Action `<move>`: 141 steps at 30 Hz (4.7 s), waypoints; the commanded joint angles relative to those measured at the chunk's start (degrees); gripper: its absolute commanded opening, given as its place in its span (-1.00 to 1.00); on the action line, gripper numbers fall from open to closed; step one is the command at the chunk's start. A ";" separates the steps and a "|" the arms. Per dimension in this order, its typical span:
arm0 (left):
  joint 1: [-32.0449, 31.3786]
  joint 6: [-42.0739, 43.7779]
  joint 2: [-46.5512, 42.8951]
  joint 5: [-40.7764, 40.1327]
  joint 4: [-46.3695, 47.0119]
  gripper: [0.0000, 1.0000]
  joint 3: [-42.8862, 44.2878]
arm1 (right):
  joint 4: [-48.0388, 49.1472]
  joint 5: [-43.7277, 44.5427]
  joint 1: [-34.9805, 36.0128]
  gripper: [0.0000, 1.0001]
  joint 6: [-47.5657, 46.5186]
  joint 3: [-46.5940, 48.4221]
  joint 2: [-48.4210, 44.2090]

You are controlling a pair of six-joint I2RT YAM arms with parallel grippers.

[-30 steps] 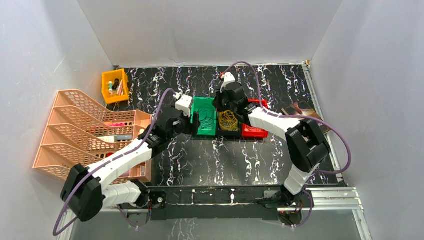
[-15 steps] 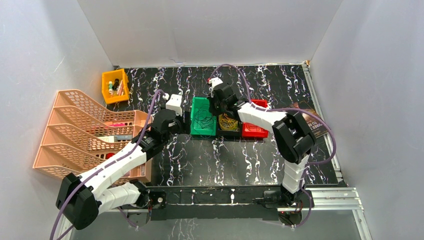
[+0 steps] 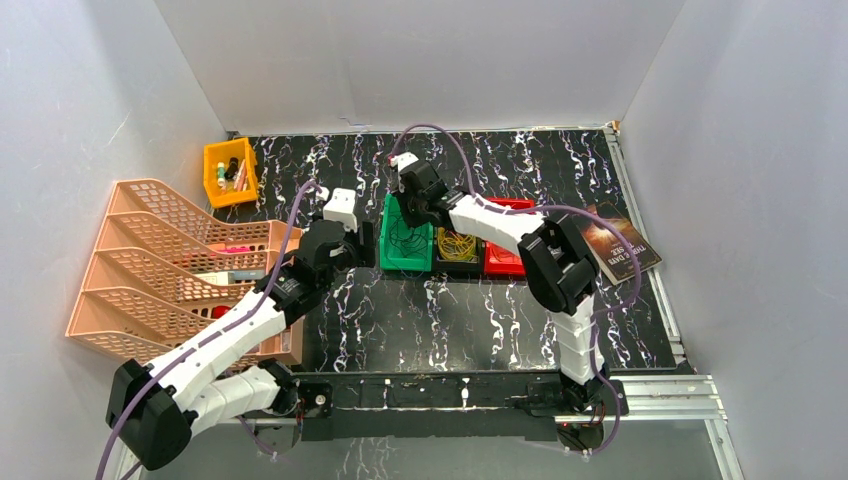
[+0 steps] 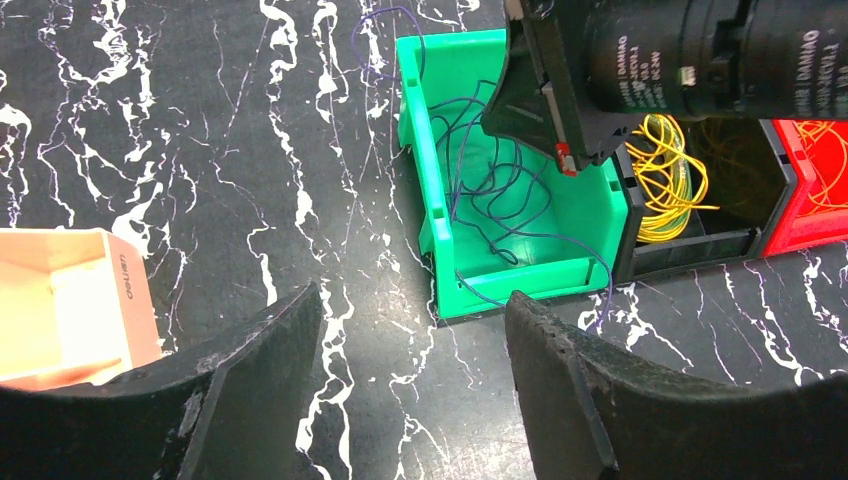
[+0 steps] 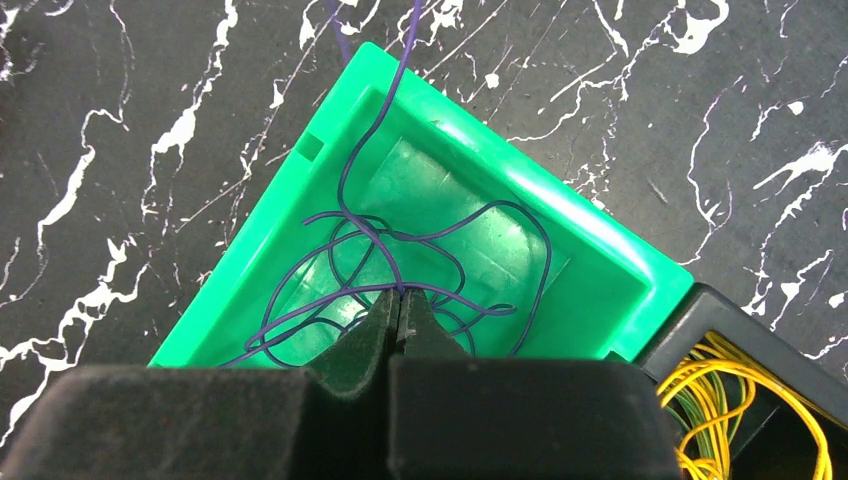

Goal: Untangle the cables
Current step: Place the cable in the bin.

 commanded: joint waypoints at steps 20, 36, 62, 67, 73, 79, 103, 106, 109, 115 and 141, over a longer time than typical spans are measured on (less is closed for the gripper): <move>0.62 1.04 -1.23 -1.61 -1.38 0.34 2.15 | 2.57 12.36 1.60 -1.00 0.94 -11.49 -15.55; 0.62 0.51 -1.47 -2.14 -1.36 0.35 1.24 | 17.98 12.33 1.61 -1.00 1.22 -26.28 -29.92; 0.63 0.51 -0.75 -2.31 -0.97 0.35 1.63 | 24.98 8.80 1.61 -1.00 -0.83 -30.58 -38.22; 0.64 0.34 -1.02 -2.48 -1.19 0.35 1.61 | 21.88 9.67 1.56 -1.00 -0.92 -29.10 -36.09; 0.71 0.96 -1.55 -3.03 -2.52 0.35 2.85 | 15.25 10.23 1.60 -1.00 -1.23 -24.78 -30.82; 0.71 1.78 -2.54 -3.96 -3.50 0.35 3.75 | 8.71 10.74 1.61 -1.00 -0.19 -19.34 -24.68; 0.64 2.36 -5.71 -5.68 -5.59 0.36 3.29 | 4.53 8.18 1.61 -1.00 -0.04 -1.15 -4.09; 0.79 2.44 -6.39 -6.13 -6.22 0.36 3.29 | 4.11 8.29 1.61 -1.00 -0.28 0.80 -1.55; 0.80 2.62 -6.72 -6.35 -6.41 0.36 3.39 | 3.29 8.70 1.61 -1.00 -0.48 2.26 0.79; 0.78 2.97 -6.75 -6.53 -6.70 0.36 3.39 | 3.54 8.91 1.61 -1.00 -0.64 2.68 3.62; 0.80 3.06 -7.65 -7.32 -6.21 0.37 2.93 | 3.89 9.72 1.61 -0.24 -2.94 1.70 -5.22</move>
